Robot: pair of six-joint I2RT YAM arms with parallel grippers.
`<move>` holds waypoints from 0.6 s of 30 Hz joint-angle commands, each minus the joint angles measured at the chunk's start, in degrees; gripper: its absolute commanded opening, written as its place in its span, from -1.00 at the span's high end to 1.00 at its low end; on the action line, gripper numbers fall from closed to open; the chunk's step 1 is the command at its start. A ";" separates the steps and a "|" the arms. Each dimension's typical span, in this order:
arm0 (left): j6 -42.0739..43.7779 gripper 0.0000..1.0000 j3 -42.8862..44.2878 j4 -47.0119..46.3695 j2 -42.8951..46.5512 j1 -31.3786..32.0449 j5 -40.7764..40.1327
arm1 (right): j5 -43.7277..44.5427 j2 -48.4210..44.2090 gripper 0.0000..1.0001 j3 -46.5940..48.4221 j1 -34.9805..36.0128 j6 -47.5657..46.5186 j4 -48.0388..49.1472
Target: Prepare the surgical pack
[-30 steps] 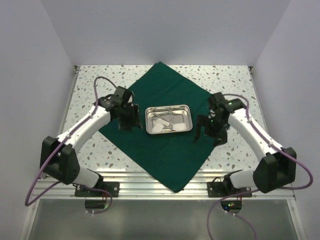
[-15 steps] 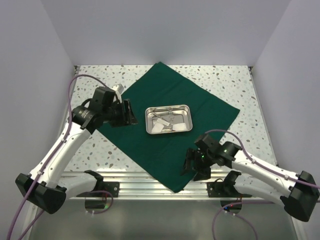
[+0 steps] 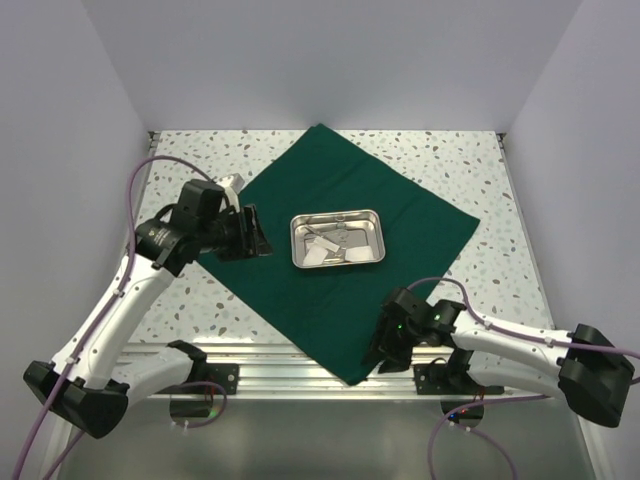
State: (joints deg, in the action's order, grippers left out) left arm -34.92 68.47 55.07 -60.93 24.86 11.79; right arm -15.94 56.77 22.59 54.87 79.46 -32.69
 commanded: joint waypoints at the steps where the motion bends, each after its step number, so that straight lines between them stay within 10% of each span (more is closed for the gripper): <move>1: 0.28 -0.18 2.89 1.62 -1.03 -0.17 1.04 | 1.00 -0.88 -0.03 -3.08 0.41 6.14 7.20; 10: 1.87 -0.18 3.95 3.11 -2.18 -0.17 1.04 | 1.44 5.10 0.06 -3.34 1.29 7.20 11.85; 18: 3.63 -0.18 7.56 5.84 -4.20 -0.17 -1.68 | 6.27 2.38 0.98 12.35 1.82 3.95 0.97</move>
State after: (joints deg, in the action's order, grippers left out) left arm -33.26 73.10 59.31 -64.66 24.86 11.14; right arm -12.86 60.71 25.96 56.58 84.03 -28.97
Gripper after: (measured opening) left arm 0.590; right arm 0.050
